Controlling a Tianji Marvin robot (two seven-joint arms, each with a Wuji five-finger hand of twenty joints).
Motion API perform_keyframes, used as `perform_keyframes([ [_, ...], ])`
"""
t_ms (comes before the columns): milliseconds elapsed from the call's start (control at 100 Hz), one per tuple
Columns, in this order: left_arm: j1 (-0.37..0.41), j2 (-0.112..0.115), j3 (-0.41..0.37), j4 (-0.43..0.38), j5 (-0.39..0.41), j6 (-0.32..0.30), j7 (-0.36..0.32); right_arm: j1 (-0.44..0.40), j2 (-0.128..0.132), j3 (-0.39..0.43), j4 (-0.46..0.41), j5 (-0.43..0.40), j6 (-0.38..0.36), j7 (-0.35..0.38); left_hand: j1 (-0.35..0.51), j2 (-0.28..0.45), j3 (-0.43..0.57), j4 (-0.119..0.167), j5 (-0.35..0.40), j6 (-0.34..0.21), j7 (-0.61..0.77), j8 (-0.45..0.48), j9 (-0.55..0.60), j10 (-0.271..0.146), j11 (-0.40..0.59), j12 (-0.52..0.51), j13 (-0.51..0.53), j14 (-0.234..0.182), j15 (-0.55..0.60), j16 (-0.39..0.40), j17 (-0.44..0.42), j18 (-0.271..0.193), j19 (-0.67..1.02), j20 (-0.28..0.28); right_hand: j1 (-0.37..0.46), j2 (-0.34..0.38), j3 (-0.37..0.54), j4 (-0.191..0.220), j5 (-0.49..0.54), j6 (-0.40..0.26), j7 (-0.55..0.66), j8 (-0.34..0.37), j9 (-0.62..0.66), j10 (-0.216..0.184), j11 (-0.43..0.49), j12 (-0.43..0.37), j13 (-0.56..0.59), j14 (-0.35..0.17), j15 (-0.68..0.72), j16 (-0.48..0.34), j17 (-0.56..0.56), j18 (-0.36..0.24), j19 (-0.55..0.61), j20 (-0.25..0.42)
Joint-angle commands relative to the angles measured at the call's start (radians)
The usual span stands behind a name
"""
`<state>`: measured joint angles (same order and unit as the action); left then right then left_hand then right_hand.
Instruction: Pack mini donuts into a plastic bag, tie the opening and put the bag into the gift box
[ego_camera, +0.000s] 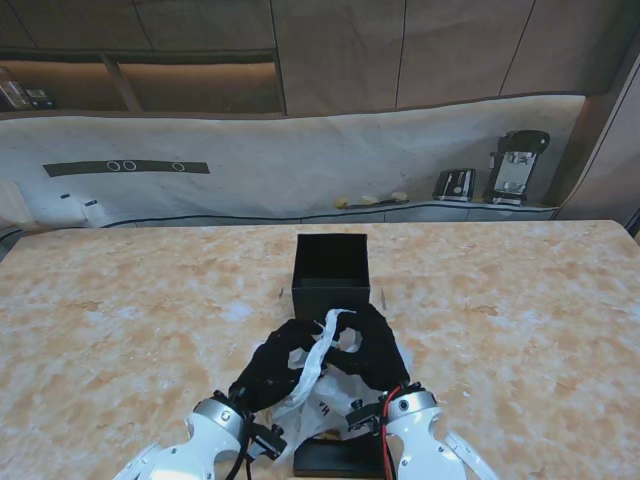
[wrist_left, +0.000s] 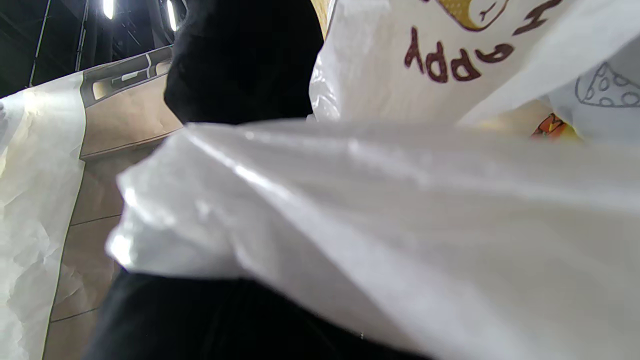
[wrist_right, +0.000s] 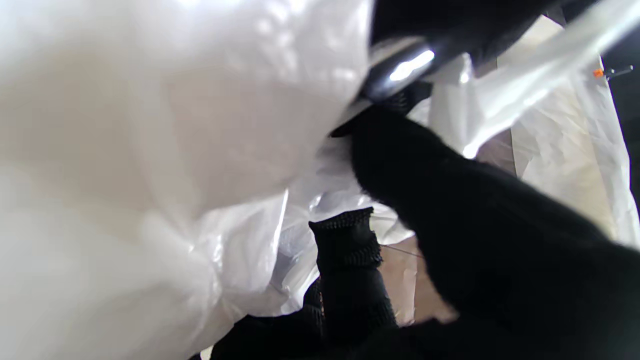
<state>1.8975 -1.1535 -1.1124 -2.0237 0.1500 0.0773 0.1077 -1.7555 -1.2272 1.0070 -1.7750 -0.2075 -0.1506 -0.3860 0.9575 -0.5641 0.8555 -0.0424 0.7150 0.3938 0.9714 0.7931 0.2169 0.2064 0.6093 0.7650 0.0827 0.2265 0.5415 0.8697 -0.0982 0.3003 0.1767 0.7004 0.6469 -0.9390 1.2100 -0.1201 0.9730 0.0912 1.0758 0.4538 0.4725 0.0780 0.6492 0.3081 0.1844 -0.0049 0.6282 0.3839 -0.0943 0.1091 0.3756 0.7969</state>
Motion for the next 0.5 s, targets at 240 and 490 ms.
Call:
perform_keyframes([
  [240,-0.014,-0.006,-0.011,0.01,0.095,-0.038,0.025,-0.051,0.005,0.024,-0.055,0.085,0.01,0.067,0.015,0.001,0.02,0.025,0.004,-0.064,0.046,0.003,-0.042,-0.028,0.0,0.0,-0.024,-0.032,-0.021,0.021,-0.014,-0.036,-0.005,0.024,0.048,-0.049,0.265,0.089,0.026,-0.03,0.061,0.196,0.054,0.012,-0.003,0.034,-0.008,-0.056,-0.005,0.018,-0.009,-0.063,-0.039,-0.034],
  [490,-0.033,-0.014,-0.008,0.034,0.144,-0.05,0.073,-0.096,0.021,0.062,-0.115,0.177,-0.004,0.141,0.02,0.043,0.019,0.02,-0.054,-0.016,0.069,0.054,-0.043,-0.034,-0.006,-0.009,-0.026,-0.043,-0.038,0.022,-0.013,-0.044,-0.003,0.029,0.04,-0.052,0.308,0.109,0.028,-0.022,0.071,0.285,0.042,0.002,0.019,0.064,-0.018,-0.065,0.026,0.057,-0.004,-0.077,-0.043,-0.048],
])
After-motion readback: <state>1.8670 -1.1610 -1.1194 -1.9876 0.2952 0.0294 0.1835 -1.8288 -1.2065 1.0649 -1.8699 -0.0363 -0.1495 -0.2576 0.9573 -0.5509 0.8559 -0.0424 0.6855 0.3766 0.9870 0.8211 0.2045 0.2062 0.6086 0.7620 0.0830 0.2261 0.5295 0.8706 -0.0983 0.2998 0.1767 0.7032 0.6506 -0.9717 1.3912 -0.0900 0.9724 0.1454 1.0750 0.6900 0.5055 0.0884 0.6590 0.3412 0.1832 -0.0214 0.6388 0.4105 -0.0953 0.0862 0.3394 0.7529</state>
